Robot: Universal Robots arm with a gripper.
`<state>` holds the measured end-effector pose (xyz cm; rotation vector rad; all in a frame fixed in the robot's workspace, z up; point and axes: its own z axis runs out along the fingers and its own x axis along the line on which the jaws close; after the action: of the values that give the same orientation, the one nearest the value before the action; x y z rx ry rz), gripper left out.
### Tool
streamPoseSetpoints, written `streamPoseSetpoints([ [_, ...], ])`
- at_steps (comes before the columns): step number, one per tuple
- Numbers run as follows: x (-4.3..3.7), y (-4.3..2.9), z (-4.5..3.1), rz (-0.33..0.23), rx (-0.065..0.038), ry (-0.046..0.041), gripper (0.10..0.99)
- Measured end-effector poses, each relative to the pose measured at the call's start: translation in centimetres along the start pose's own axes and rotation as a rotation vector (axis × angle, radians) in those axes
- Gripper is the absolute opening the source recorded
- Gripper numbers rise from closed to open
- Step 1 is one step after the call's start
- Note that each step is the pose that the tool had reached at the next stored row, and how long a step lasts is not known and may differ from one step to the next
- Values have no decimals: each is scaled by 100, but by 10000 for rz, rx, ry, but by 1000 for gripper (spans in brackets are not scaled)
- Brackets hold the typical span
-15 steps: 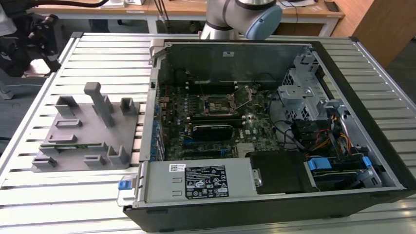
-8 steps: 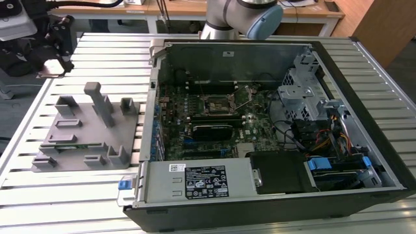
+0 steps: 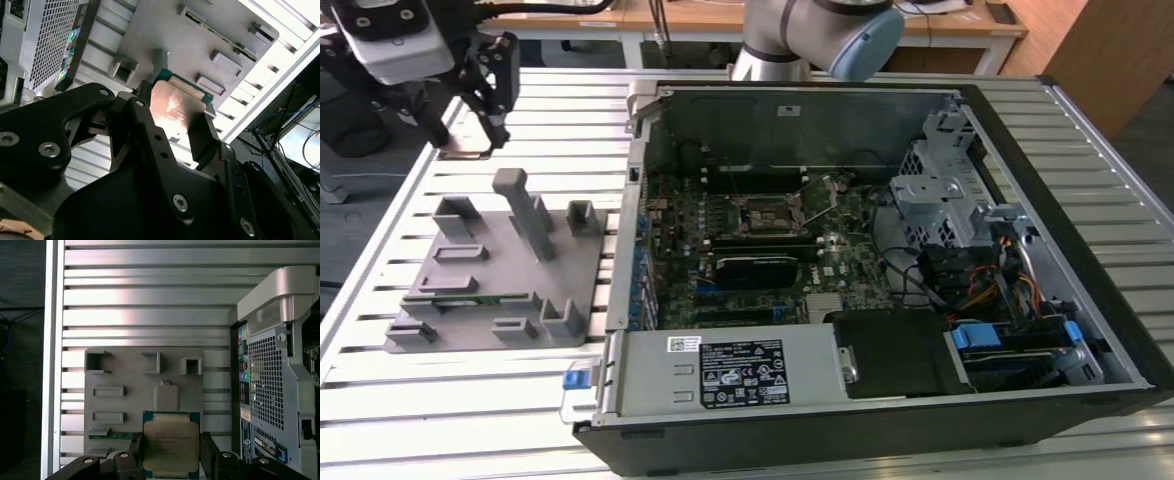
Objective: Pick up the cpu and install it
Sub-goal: 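Pick up the cpu and move it towards the insertion slot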
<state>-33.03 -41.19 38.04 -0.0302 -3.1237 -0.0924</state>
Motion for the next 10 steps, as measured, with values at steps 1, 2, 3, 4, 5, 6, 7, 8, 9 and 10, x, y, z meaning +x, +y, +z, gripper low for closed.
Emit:
streamPoseSetpoints([
  [1,-45,1,0,-1,-1,-1,541],
  [2,-90,2,-1,-1,0,0,541],
  [3,-135,2,-3,-2,0,1,541],
  [4,-180,3,-3,-1,-1,0,541],
  [5,-229,5,-4,0,0,0,541],
  [6,-271,7,-4,0,-1,0,541],
  [7,-307,9,-5,0,0,1,541],
  [8,-339,12,-6,-1,1,1,541],
  [9,-368,14,-5,-2,-1,0,541],
  [10,-398,15,-6,-1,0,1,541],
])
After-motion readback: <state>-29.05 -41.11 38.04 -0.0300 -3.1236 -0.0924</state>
